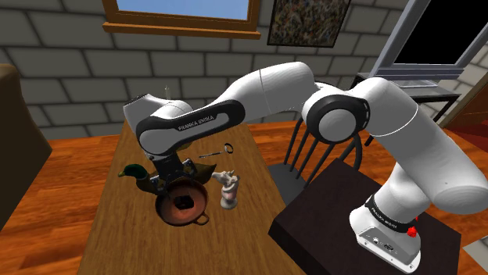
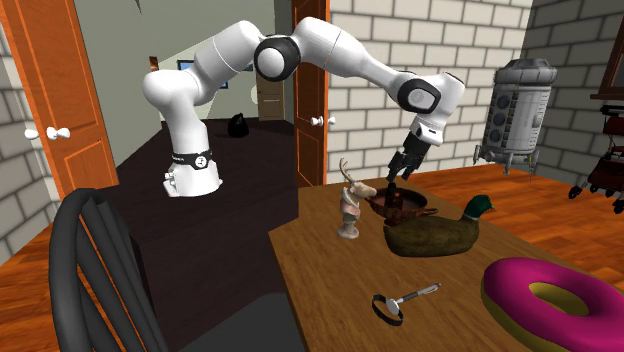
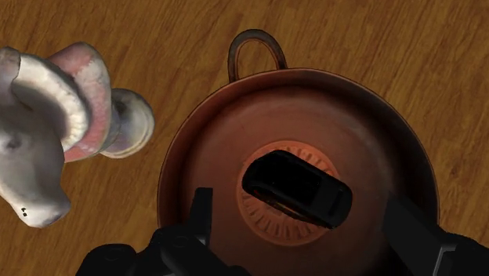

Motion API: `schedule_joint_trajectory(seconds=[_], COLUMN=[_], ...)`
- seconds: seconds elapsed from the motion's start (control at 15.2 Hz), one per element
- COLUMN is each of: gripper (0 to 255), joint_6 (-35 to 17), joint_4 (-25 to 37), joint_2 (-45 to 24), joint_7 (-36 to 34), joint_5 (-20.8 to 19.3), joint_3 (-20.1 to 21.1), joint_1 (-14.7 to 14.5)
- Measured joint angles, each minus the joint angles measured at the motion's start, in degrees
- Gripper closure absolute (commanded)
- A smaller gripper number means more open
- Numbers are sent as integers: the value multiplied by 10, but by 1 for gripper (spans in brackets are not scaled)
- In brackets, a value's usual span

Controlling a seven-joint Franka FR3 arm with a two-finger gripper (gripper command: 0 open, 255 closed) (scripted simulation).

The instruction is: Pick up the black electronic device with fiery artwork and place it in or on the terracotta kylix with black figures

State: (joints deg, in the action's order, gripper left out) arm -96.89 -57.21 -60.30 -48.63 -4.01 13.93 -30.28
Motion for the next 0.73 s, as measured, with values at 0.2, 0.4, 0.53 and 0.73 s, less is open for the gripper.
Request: schedule_joint_trajectory(seconds=[0.2,0.4,0.53,0.73], gripper=[0,0,0,0], joint_6=[0,43,84,100], joint_4=[0,55,113,138], joint_2=[0,-11,-27,-36], joint_7=[0,1,3,3], joint_5=[0,0,0,-1], joint_3=[0,0,-2,-2], joint_1=[0,-5,-9,-12])
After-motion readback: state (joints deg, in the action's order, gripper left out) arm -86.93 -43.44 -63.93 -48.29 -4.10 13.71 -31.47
